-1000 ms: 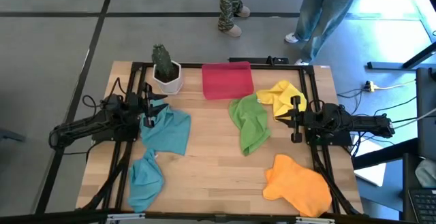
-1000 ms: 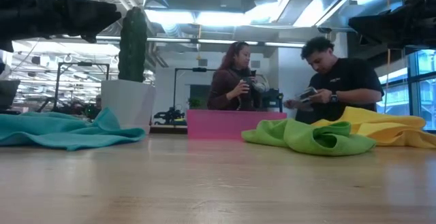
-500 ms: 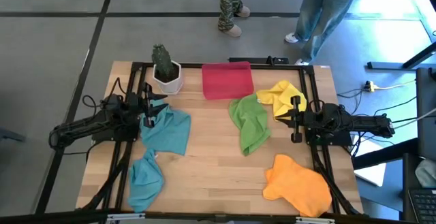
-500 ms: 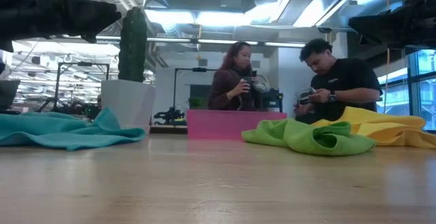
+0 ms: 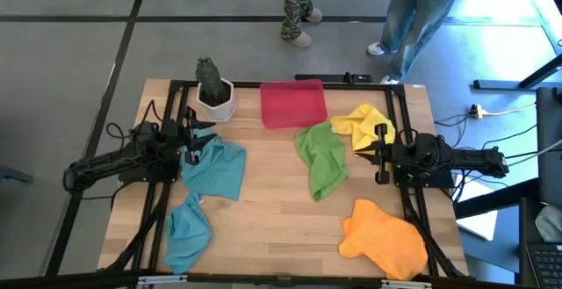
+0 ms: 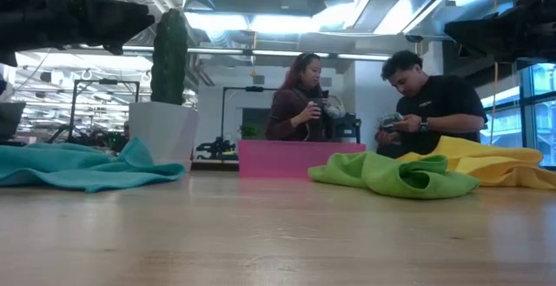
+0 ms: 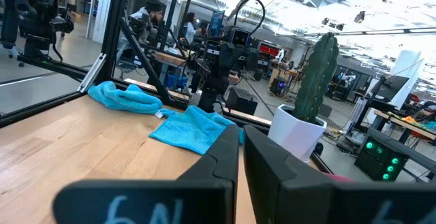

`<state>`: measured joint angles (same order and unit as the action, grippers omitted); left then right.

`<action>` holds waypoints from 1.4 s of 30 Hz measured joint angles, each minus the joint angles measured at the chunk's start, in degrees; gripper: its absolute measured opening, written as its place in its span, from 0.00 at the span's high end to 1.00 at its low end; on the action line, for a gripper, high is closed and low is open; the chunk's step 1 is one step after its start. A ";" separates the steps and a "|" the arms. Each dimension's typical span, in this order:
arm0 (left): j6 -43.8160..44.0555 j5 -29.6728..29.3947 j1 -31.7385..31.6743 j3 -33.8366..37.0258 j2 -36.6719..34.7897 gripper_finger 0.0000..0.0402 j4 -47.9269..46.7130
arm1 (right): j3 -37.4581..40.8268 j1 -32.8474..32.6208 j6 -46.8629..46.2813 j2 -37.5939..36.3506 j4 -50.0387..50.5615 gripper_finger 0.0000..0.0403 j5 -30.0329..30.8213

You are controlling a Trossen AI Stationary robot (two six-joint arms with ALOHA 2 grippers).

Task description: Fold microfiber towels

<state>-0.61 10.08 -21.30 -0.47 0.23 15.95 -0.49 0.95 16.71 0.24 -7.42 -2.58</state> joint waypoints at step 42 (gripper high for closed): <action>-0.01 0.01 0.00 0.00 0.00 0.62 0.01 | 0.01 0.00 1.28 -0.01 -0.01 0.94 0.01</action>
<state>-0.62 10.09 -21.30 -0.47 0.23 15.97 -0.48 0.95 17.99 0.23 -7.43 -2.57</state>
